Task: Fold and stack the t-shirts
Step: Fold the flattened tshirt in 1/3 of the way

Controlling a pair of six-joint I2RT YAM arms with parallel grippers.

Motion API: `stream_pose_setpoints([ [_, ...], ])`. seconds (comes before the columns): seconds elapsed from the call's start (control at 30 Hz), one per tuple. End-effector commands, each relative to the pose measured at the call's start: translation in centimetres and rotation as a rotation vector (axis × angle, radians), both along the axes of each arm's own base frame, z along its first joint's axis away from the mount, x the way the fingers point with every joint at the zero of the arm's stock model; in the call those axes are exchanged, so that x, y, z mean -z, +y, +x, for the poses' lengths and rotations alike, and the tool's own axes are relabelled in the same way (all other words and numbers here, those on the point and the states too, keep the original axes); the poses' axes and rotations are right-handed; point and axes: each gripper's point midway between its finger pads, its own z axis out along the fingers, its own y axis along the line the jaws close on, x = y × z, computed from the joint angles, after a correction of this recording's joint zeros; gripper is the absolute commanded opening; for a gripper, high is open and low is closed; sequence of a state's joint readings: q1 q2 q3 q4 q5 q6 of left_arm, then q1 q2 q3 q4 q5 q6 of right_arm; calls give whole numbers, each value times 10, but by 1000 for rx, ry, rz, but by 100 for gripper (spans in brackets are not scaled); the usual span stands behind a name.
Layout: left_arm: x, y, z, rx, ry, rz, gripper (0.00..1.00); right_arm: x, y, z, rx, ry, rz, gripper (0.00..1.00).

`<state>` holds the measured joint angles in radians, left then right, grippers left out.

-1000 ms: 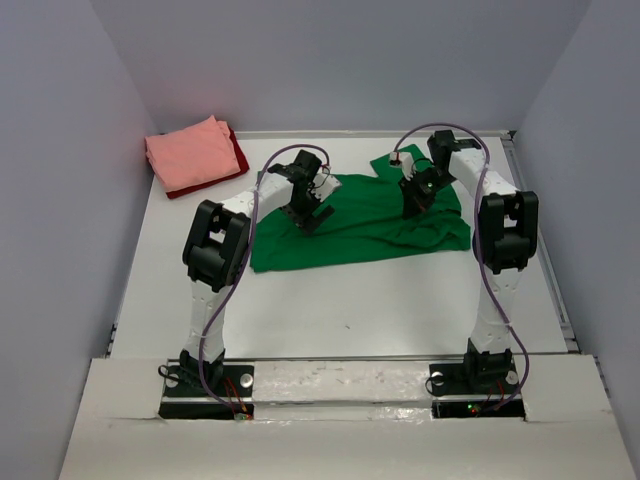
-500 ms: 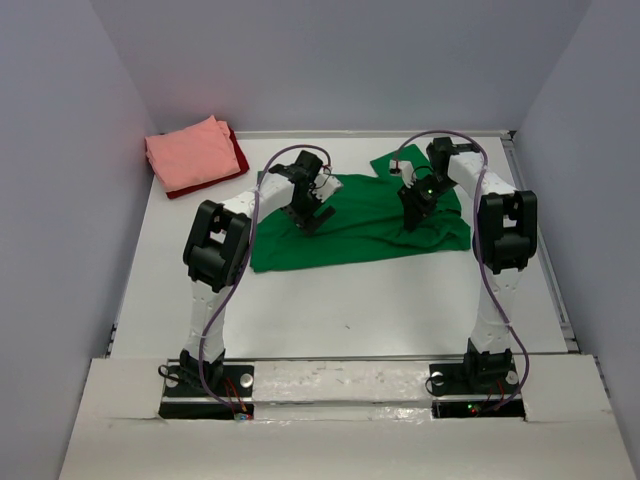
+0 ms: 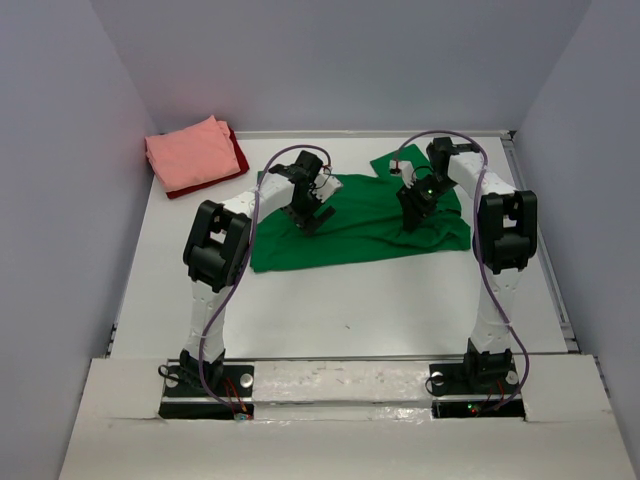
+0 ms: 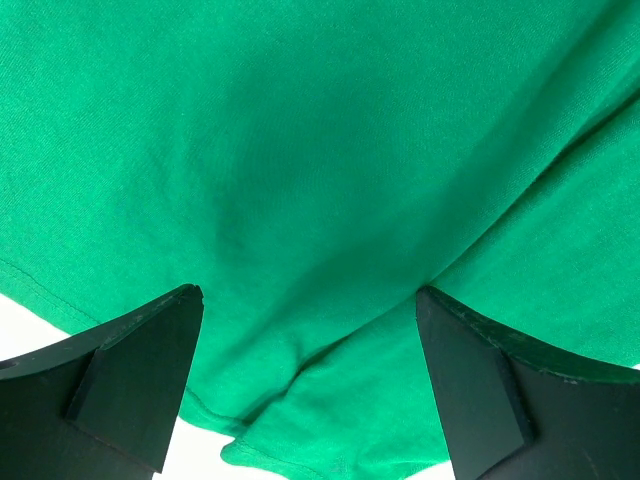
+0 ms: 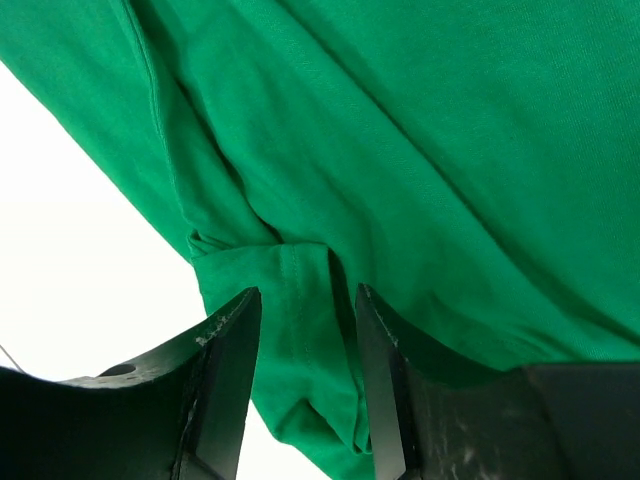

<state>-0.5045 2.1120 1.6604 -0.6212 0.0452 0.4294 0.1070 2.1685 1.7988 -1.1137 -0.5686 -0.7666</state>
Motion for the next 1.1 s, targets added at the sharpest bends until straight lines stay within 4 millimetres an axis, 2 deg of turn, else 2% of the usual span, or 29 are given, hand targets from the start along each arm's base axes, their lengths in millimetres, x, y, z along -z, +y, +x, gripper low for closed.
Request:
stream_pose_setpoints([
  [0.0,-9,0,-6,18,-4,-1,99,7,3,0,-16,-2,-4,49],
  [0.53,-5,0,-6,19,4,5,99,22,6,-1,-16,31,9,49],
  [0.77,-6,0,-5,17,4,1,99,20,6,-3,-15,32,9,50],
  [1.07,-5,-1,-6,21,6,0,99,24,4,-14,-16,59,6,50],
])
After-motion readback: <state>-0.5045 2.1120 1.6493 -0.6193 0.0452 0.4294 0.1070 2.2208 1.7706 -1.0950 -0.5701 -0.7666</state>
